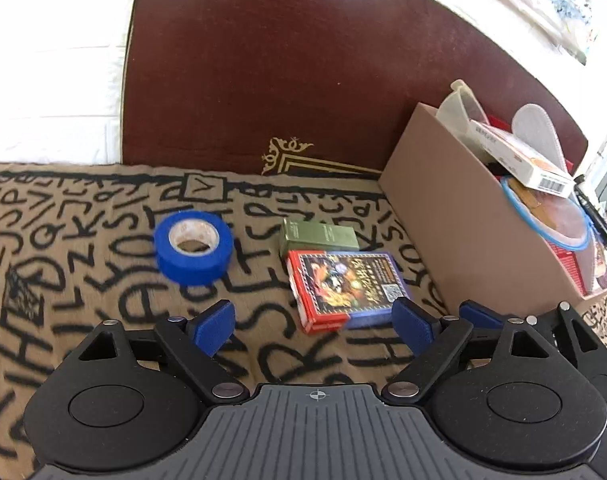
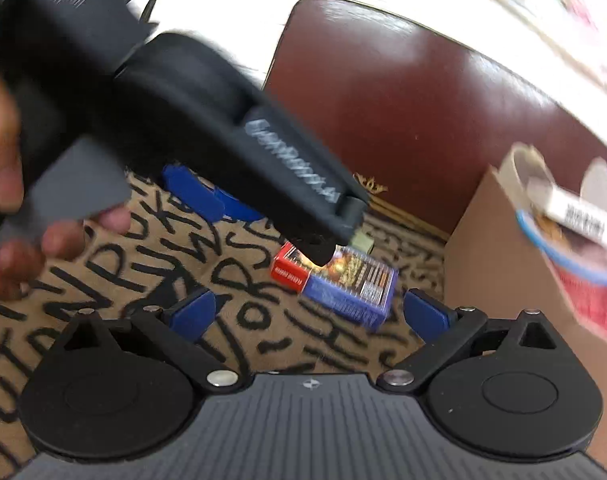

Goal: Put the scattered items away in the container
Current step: 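Withdraw both tools from the box toward the card deck box, then grasp the red-and-blue card deck box with the left tool, then lift the card deck box into the cardboard box and open the left tool, then withdraw both tools from the box toward the blue tape and green box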

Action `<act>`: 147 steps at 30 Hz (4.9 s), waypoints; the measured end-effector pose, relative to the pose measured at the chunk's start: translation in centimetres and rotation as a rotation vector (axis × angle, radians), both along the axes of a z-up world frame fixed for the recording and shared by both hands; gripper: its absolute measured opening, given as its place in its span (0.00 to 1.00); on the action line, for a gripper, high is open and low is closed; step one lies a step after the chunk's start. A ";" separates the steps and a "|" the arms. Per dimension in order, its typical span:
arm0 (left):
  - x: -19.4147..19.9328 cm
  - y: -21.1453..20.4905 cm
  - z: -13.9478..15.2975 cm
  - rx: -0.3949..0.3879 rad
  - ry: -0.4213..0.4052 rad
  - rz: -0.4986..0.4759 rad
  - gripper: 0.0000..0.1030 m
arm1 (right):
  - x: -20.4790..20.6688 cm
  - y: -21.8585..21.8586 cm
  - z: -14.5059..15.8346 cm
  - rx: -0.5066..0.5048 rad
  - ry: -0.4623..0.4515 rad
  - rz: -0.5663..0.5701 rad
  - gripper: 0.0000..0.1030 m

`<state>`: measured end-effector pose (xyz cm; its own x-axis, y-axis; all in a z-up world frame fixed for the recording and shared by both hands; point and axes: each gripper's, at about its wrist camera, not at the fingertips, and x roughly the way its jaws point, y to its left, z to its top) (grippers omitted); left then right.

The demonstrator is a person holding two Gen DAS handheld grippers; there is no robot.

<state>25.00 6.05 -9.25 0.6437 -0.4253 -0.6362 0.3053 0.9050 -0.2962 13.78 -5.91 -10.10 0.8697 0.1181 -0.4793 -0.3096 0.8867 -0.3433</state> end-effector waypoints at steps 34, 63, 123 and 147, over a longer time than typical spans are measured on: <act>-2.6 0.6 -2.4 -0.068 0.171 -0.175 0.55 | 0.9 -1.9 -0.7 0.276 0.288 -0.053 0.90; -10.8 -0.5 -2.6 -0.091 0.182 -0.174 0.69 | -5.1 -6.3 -0.9 0.232 0.337 0.305 0.74; 9.2 -27.1 15.6 -0.151 -0.191 -0.101 0.94 | 11.9 -29.4 14.6 0.145 -0.083 -0.061 0.75; -1.7 -22.4 18.0 -0.090 -0.164 -0.169 1.00 | 2.4 -25.2 18.4 0.285 -0.117 -0.038 0.99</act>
